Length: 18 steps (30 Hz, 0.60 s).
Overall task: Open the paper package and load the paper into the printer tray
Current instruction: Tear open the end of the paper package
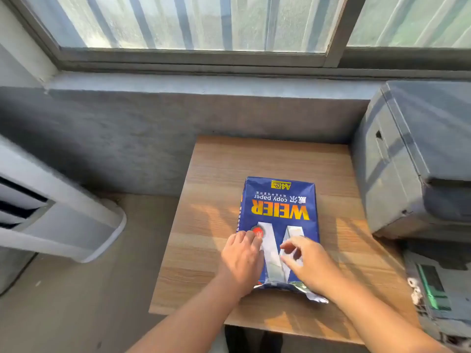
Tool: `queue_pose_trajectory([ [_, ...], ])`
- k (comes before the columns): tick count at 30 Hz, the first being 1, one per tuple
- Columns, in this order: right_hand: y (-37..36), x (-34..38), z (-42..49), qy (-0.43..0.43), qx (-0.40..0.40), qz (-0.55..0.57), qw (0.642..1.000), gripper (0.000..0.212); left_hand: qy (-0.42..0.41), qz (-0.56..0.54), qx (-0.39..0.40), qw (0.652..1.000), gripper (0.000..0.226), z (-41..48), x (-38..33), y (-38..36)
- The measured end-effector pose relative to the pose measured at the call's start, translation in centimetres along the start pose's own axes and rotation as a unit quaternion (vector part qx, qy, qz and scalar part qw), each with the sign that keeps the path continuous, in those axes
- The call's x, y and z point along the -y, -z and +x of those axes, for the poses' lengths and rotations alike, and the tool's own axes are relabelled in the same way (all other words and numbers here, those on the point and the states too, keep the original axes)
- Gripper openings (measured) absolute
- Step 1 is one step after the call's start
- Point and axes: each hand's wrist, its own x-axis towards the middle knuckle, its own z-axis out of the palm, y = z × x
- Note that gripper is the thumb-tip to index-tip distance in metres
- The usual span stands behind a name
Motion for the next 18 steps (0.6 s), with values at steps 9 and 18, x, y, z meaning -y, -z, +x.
queue_pose_trajectory([
  [9, -8.1, -3.8, 1.1, 0.012, 0.026, -0.118, 0.993, 0.013, -0.039, -0.038, 0.040, 0.998, 0.037, -1.8, 1.6, -4.6],
  [18, -9.5, -4.4, 1.6, -0.062, -0.041, -0.039, 0.996, 0.011, -0.077, -0.012, 0.097, 0.992, 0.055, -2.6, 2.4, -5.9],
])
